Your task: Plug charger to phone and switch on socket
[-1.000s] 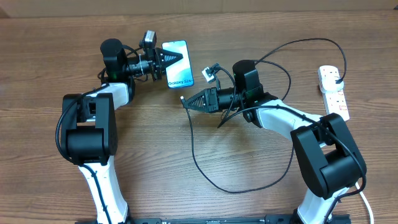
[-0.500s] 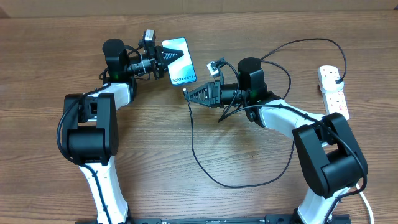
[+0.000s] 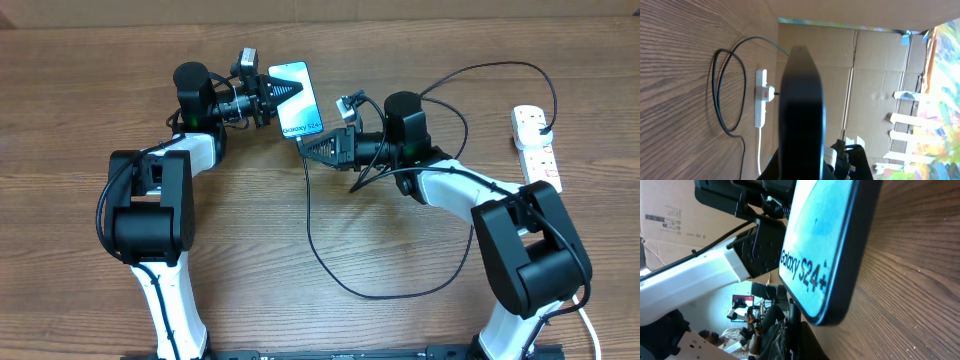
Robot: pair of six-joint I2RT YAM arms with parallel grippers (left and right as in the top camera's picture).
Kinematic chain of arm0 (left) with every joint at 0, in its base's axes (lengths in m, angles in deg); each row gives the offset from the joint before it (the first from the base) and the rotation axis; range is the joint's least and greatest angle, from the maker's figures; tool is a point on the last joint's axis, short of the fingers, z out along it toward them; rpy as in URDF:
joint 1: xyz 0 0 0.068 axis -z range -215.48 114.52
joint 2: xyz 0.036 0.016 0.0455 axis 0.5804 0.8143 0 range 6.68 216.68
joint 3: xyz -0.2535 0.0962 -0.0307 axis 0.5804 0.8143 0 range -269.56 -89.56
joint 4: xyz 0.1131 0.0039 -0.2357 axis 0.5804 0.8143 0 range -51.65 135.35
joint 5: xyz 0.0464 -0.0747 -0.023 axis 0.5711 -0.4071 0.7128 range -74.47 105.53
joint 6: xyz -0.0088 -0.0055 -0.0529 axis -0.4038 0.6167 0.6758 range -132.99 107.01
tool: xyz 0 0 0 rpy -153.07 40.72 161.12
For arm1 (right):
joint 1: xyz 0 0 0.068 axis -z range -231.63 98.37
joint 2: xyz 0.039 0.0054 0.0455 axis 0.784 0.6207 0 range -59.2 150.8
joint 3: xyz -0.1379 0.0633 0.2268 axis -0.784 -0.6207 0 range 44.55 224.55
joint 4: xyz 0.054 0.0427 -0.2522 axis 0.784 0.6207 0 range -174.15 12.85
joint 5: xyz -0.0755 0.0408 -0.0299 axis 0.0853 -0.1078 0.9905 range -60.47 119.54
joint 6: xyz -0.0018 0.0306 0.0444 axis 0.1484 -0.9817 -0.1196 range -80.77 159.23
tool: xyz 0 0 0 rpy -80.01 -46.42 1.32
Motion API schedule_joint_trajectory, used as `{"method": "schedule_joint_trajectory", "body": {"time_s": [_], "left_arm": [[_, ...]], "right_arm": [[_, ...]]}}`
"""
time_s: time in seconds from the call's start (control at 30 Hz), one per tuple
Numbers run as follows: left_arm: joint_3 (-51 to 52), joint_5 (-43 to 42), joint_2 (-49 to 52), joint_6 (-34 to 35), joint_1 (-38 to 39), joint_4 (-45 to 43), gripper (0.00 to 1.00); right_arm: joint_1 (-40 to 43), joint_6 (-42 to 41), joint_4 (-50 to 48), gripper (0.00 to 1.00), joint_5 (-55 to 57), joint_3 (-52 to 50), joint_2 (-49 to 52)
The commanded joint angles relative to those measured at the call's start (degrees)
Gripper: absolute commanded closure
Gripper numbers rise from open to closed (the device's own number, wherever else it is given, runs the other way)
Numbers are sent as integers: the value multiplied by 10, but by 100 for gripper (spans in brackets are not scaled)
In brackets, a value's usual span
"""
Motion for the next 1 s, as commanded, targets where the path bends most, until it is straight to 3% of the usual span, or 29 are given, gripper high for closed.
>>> {"method": "schedule_joint_trajectory", "body": {"time_s": [0.0, 0.97], "left_arm": [[-8, 0, -9, -3, 2, -7, 95], [-8, -2, -9, -16, 2, -7, 96]], "right_arm": [[5, -3, -4, 96, 10, -4, -9], [24, -32, -11, 96, 13, -4, -9]]}}
